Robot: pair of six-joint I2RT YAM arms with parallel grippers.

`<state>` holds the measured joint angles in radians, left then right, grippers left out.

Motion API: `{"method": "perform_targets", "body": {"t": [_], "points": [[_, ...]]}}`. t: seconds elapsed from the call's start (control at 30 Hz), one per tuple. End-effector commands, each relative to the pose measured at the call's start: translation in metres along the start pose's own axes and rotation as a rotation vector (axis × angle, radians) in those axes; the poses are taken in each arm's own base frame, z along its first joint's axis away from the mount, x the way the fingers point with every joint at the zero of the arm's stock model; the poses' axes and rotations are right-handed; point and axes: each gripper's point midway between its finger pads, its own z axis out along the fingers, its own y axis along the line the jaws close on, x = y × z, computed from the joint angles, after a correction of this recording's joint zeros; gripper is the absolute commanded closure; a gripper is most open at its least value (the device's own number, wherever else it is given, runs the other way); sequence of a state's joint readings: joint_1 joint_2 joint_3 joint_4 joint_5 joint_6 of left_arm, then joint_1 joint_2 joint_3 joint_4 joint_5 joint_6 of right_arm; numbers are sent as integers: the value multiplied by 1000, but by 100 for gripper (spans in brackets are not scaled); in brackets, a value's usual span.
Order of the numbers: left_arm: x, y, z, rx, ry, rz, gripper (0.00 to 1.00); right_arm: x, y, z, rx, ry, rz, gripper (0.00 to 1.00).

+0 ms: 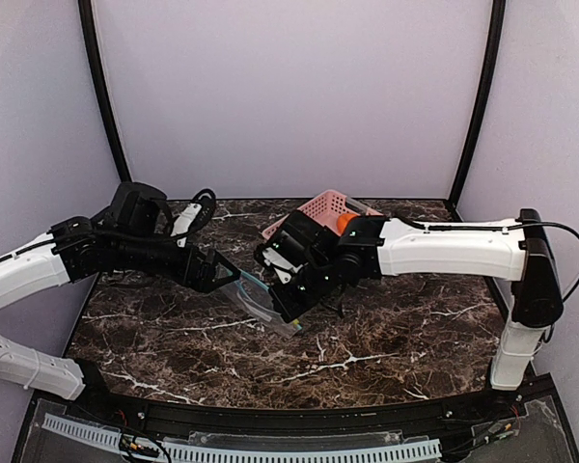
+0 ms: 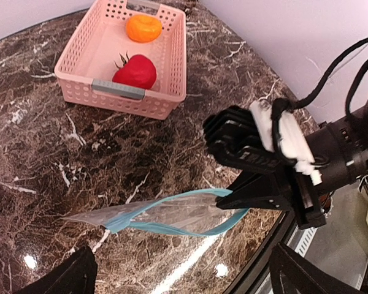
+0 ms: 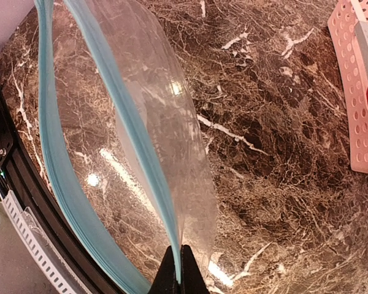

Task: Place the food in the zip-top bag and seal the zipper
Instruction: Open the zipper food storage bag at the center of the board.

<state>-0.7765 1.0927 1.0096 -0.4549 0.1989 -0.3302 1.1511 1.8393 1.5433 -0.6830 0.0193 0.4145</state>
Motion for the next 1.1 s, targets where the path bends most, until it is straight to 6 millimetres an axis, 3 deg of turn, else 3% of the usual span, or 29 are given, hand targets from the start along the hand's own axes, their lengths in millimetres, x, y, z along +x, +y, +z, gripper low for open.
{"method": "perform_targets", "body": {"t": [0.0,0.47,0.93,1.07], "points": [[19,3,8,8,124,23,1,-12,3,-10,-11,-27,-16,100],[5,29,26,-122,125,31,1,-7,4,-8,-10,-7,-25,100],[10,45,46,-181,154,52,1,-6,10,-4,-20,3,-42,100],[10,45,49,-173,158,89,10,-6,10,-3,-19,6,-45,100]]}}
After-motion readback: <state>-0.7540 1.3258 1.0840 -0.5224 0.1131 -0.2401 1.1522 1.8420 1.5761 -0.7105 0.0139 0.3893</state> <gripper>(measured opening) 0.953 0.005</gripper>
